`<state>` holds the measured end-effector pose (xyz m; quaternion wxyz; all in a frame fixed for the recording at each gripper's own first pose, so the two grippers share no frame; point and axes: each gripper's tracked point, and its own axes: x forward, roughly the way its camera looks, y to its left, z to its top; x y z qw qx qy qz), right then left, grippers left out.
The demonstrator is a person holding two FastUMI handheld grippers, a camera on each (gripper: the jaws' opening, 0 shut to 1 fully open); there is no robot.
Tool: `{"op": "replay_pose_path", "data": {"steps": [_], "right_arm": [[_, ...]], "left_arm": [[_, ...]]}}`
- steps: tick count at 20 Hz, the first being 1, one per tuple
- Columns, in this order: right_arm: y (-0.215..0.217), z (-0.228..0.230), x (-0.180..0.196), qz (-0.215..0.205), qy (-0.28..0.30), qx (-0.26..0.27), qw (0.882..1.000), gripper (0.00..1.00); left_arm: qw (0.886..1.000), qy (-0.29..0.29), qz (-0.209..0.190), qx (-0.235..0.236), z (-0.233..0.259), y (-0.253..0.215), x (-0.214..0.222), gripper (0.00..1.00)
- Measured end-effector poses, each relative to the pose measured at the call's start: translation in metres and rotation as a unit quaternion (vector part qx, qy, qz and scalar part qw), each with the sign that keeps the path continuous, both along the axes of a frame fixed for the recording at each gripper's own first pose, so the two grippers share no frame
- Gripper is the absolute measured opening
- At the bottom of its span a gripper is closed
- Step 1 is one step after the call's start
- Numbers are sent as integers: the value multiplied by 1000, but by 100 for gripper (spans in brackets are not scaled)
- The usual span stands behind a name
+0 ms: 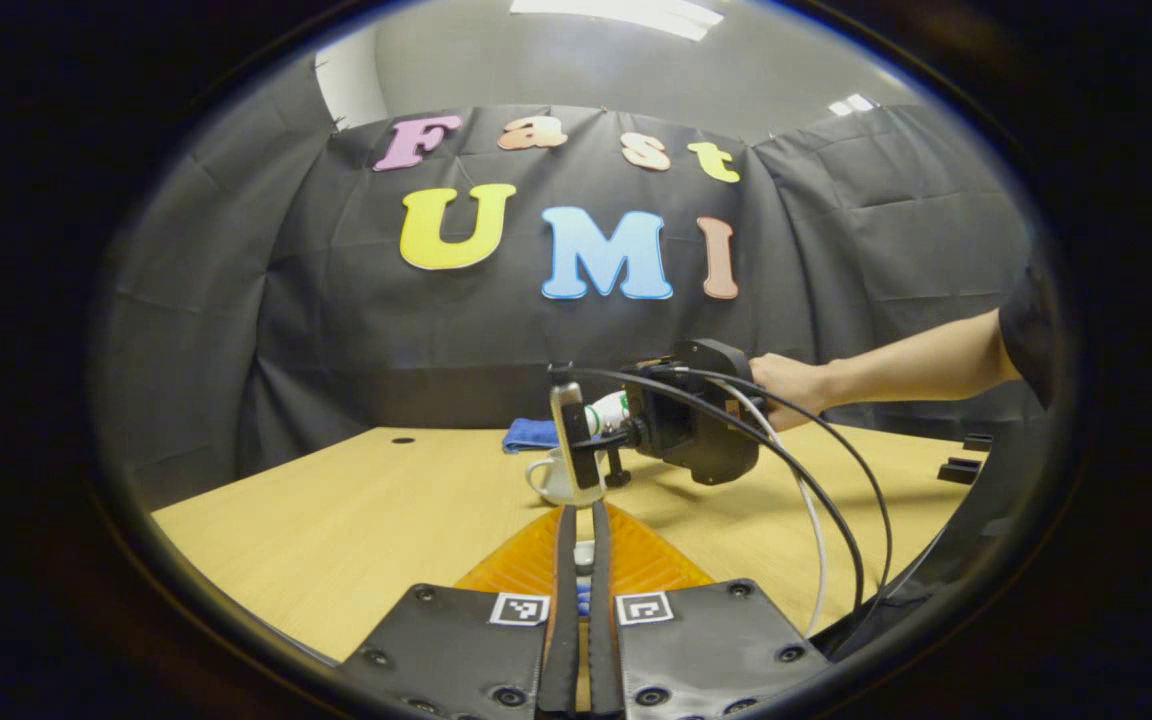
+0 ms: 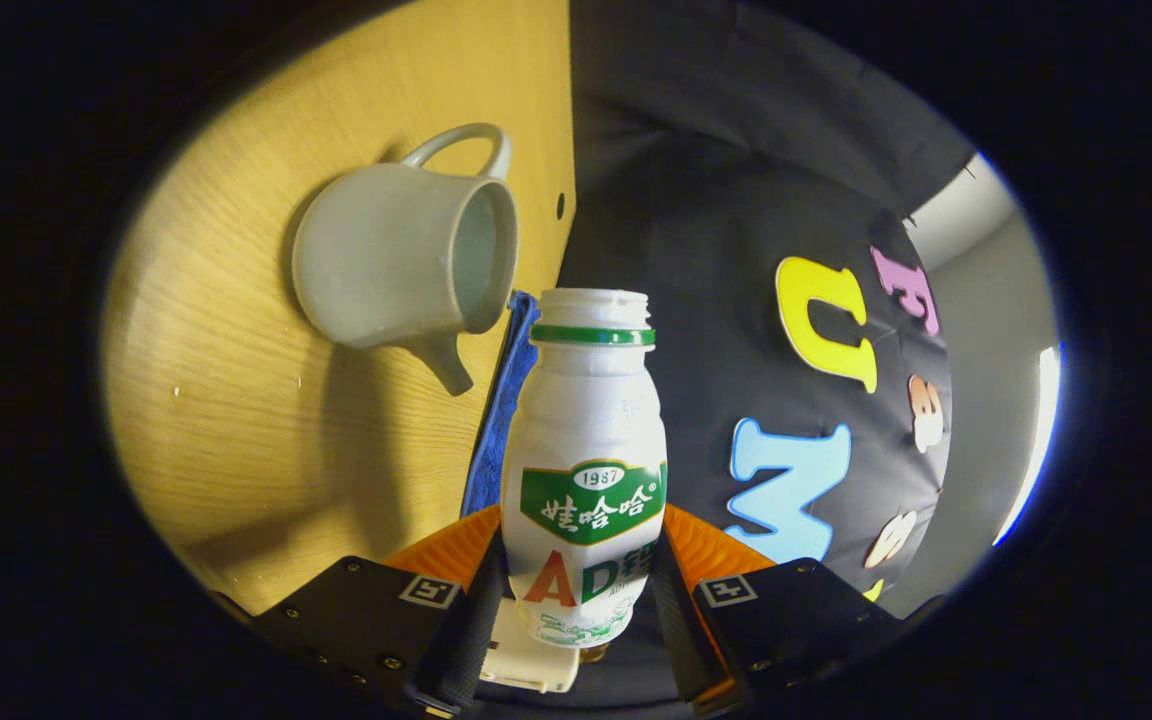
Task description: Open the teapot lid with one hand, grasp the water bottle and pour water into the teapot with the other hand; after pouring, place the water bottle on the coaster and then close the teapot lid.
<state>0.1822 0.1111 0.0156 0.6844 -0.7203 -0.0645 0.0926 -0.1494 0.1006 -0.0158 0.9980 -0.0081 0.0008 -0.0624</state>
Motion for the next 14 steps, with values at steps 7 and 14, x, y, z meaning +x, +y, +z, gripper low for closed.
{"op": "replay_pose_path", "data": {"steps": [7,14], "right_arm": [[-6,7,-16,-14,108,343,933,72],[-59,29,-45,-20,128,577,806,72]], "left_arm": [[1000,-9,5,-1,12,3,12,14],[1000,-23,9,-19,41,5,52,14]]}}
